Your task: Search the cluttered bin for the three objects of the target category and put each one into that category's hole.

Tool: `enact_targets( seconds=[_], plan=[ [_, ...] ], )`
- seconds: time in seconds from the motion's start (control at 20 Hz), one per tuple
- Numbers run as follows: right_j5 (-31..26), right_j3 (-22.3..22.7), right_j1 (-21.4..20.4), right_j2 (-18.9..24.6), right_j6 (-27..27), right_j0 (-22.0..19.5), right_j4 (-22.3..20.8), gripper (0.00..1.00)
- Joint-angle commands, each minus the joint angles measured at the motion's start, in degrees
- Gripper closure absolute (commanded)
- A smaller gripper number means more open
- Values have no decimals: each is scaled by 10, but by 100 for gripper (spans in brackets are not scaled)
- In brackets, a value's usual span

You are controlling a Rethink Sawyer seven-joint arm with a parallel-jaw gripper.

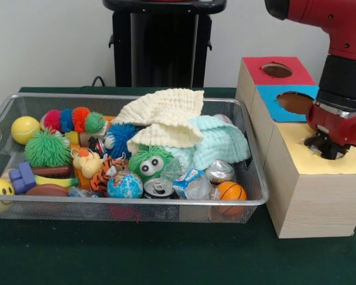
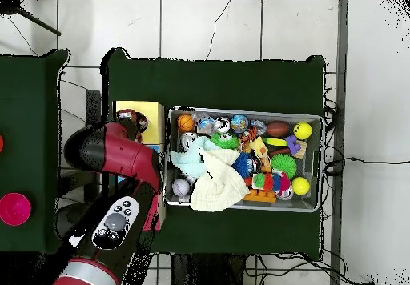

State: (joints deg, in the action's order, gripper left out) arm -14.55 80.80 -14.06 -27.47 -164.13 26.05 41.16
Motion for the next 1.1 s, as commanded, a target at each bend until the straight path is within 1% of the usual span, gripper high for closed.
enact_targets(
  seconds=[0.05,0.1,0.2,0.25,0.4,0.6,0.75,0.85,0.9,1.0,1.1],
  plan=[
    [135,99,99,146,-113,-25,-11,100],
    [92,94,100,123,-114,-10,5,100],
    [4,76,107,68,-129,21,20,100],
    [-17,77,100,65,-128,19,20,100],
    [-66,74,86,50,-111,15,9,100],
    [-105,81,61,47,-102,5,1,100],
    [-124,99,27,48,-88,-7,-5,100],
    [-149,95,22,46,-73,-14,-17,100],
    [-148,98,17,52,-64,-19,-18,0],
    [-130,109,4,73,-43,-33,-17,0],
    [-139,103,7,71,-43,-33,-20,0]
  ],
)
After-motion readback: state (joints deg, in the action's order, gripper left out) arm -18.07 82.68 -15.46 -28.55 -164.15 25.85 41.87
